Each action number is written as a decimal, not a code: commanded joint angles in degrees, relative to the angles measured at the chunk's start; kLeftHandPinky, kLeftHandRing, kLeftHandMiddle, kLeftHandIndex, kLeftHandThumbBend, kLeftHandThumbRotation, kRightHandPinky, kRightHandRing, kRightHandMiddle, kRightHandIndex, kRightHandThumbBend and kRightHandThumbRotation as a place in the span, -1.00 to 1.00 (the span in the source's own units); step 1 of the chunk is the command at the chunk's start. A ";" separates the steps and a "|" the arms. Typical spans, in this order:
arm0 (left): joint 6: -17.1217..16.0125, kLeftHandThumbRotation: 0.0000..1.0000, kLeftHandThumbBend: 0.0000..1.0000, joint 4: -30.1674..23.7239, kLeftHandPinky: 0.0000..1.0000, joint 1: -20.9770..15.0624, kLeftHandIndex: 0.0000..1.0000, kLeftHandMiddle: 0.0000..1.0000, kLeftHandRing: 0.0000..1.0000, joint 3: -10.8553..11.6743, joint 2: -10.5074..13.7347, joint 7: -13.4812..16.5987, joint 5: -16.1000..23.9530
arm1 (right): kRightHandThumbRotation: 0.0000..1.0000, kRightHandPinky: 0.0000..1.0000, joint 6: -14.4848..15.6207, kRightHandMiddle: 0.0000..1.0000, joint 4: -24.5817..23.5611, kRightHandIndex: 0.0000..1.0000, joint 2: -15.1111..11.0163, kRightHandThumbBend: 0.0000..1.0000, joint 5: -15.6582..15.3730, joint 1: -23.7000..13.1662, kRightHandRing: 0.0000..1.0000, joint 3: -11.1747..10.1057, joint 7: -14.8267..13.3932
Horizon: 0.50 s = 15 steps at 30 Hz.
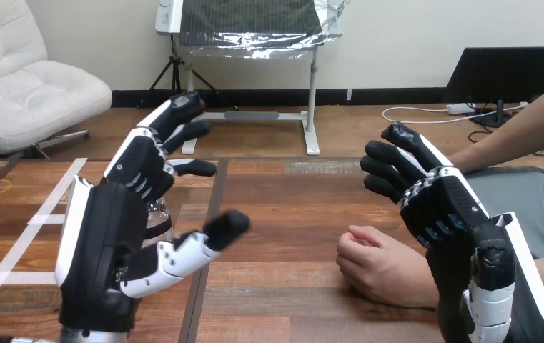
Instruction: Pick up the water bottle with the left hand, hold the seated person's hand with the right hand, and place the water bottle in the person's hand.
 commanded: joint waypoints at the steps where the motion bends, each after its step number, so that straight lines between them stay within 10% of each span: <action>1: 0.23 -0.93 1.00 0.28 0.43 -3.63 0.77 0.81 0.76 2.29 -0.78 2.09 2.14 | 1.00 0.70 -0.34 0.72 -0.80 0.78 -0.28 0.53 0.09 -2.96 0.71 -0.56 0.11; 15: -1.37 -0.94 1.00 5.24 0.53 -7.41 0.77 0.84 0.79 7.01 0.23 8.11 9.74 | 1.00 0.70 -0.24 0.72 -0.93 0.77 -0.19 0.51 -0.17 -2.89 0.71 -0.48 0.02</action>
